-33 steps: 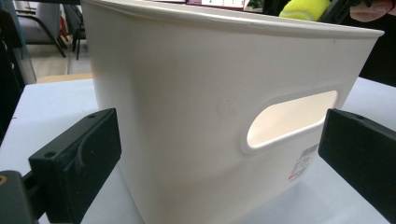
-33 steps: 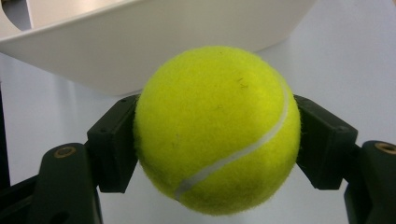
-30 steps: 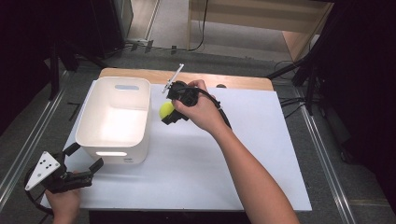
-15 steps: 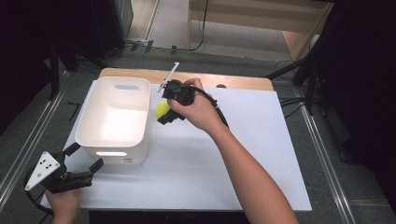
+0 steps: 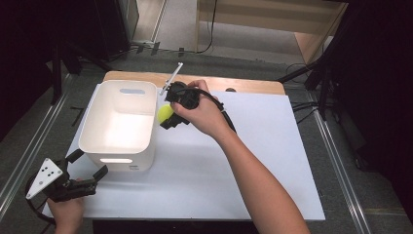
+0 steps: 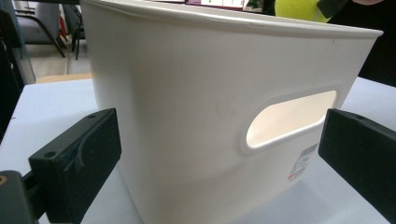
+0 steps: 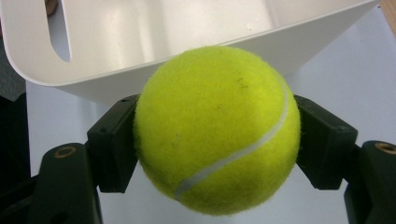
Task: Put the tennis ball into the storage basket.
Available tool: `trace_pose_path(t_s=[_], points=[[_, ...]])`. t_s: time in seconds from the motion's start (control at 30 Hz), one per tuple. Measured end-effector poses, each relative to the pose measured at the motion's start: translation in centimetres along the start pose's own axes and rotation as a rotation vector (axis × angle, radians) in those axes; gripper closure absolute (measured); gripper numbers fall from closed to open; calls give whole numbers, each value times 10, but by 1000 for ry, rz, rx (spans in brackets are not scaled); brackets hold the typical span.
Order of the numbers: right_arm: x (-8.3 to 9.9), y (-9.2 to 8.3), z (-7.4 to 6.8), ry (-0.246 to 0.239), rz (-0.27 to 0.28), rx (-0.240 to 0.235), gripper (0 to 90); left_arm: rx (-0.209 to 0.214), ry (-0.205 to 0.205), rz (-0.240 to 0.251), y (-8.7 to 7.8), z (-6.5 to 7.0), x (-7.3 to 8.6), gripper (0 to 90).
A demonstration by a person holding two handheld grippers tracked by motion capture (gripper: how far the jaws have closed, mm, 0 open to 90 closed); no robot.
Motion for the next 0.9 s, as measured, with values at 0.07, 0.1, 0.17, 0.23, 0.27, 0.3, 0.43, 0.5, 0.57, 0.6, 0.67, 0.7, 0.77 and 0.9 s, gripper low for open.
trace_pose_path(t_s=[0.07,0.1,0.17,0.23,0.27,0.3,0.43,0.5,0.57,0.6,0.67,0.7,0.77,0.9], points=[[-1,0,-1,2,8,-8,234,2,1,0,0,0,0,0],[-2,0,-1,0,5,-5,234,1,1,0,0,0,0,0],[-3,0,-1,-1,6,-5,234,2,1,1,0,0,0,0],[-5,1,-2,-2,7,-6,234,1,0,2,0,0,0,0],[-5,1,-1,-7,7,-6,234,1,0,1,0,0,0,0],[-6,0,-2,-9,4,-4,234,1,-1,1,0,0,0,0],[-9,-1,-2,-8,11,-6,234,2,1,1,0,0,0,0],[-11,-1,-3,-13,12,-10,234,2,0,2,0,0,0,0],[-13,-2,-3,-21,13,-8,234,2,-1,2,0,0,0,0],[-15,-3,-4,-11,17,-8,234,2,-1,2,0,0,0,0],[-17,-3,-4,-20,17,-7,234,2,-3,2,0,0,0,0],[-18,-3,-4,-25,21,-8,234,2,-3,1,0,0,0,0],[-21,-4,-5,-20,16,-11,234,2,-3,1,0,0,0,0],[-25,-3,-6,-28,20,-11,234,3,-5,3,0,0,0,0]])
Point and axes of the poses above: each handheld gripper's, and its own axes: y roughly forward along the jaws, x roughly out of its underside, z roughly to its right, the point moved 2 cm from there along y, roughly forward along the jaws, and after that the axes turned 10 degrees about -y, right-handed, at the moved point
